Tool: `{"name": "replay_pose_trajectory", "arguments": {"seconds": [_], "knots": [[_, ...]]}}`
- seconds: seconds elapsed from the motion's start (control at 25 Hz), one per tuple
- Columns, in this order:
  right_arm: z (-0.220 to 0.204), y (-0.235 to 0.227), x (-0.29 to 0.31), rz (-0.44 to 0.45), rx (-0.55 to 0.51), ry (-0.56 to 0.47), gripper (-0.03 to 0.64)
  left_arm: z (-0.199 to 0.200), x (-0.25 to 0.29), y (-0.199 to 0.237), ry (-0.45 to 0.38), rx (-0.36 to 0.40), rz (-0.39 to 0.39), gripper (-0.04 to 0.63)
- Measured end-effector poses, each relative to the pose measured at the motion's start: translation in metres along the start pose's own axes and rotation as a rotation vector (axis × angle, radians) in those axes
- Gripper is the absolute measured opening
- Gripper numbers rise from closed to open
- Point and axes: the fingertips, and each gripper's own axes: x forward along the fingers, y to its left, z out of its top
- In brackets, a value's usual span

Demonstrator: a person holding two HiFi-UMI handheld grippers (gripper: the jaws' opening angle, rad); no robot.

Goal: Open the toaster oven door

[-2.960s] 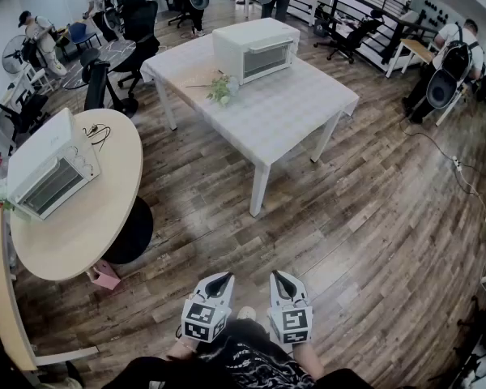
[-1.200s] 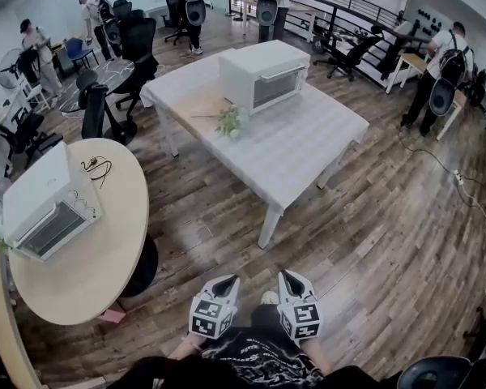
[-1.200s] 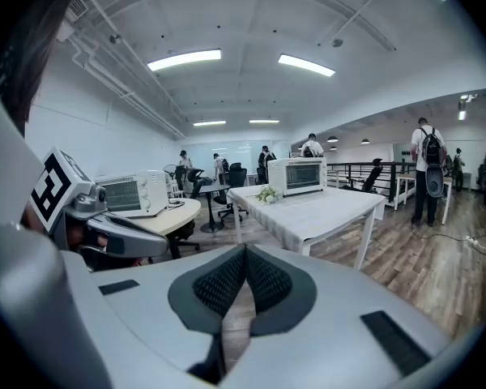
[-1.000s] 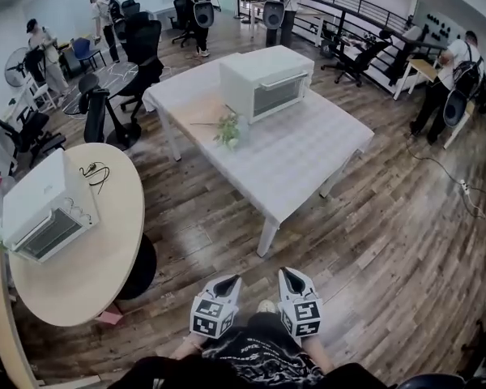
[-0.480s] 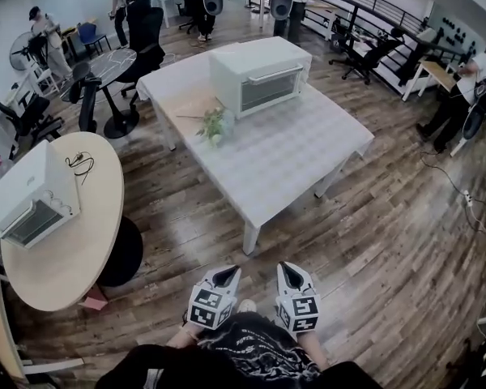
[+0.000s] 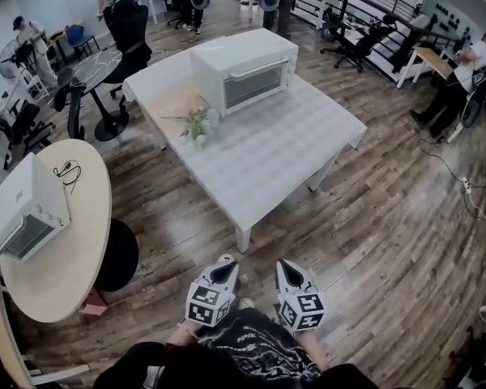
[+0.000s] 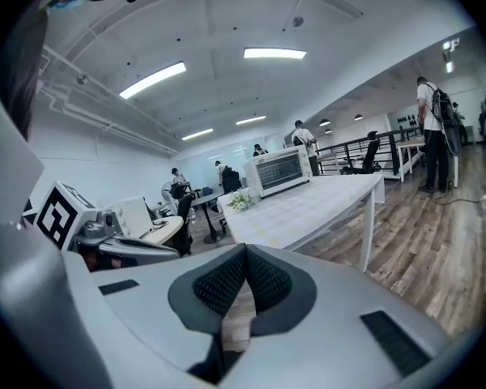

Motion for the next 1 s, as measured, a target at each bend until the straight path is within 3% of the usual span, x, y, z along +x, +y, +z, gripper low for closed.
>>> {"name": "replay_pose_trajectory", "arguments": {"seconds": [0.44, 0.68, 1.0], "knots": [[0.041, -0.05, 0.073, -0.056, 0.048, 0.029, 0.009, 0.067, 0.086, 0.05, -0.023, 0.009, -0.072, 0.02], [0.08, -0.07, 0.145, -0.093, 0.048, 0.029, 0.009, 0.121, 0.136, 0.104, -0.043, 0.034, -0.109, 0.02], [0.127, -0.092, 0.232, -0.146, 0.079, 0.014, 0.009, 0.171, 0.182, 0.185, -0.07, 0.026, -0.092, 0.02]]}}
